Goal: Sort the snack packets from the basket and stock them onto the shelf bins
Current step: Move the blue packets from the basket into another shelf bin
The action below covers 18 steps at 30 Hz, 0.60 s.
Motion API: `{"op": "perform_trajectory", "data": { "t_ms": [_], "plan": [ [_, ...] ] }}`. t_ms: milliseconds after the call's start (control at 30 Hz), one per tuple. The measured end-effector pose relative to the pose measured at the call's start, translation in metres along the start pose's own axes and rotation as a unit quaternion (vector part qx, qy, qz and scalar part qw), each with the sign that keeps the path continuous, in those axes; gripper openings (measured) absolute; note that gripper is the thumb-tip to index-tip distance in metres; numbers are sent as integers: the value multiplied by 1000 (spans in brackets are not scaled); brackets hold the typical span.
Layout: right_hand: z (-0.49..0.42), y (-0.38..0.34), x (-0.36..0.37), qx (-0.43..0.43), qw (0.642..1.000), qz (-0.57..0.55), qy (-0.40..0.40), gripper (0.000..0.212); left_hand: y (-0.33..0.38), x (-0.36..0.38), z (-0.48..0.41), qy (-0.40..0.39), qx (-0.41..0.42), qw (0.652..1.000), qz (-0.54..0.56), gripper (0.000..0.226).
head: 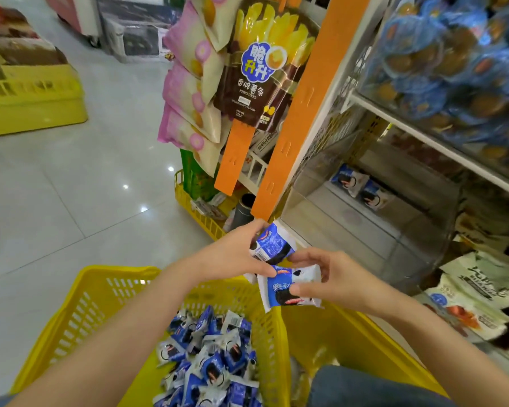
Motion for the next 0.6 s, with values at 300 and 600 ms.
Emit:
{"op": "perform_trajectory", "data": {
  "t_ms": [300, 600],
  "plan": [
    [1, -12, -67, 9, 991, -3, 132, 15, 10, 16, -44, 105, 46, 987, 116, 21],
    [-63, 43, -158, 157, 873, 241, 394, 38, 15, 11, -73, 166, 71, 978, 100, 27]
  ]
}}
Point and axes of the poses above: each hand's wrist, its own z-axis away from the middle knuckle, its own x-axis out of the palm, y = z × x, the point moved 2 cm from there along -z, towards the middle knuckle, and after that the axes turned 3 degrees about y, right-handed, at the moved point
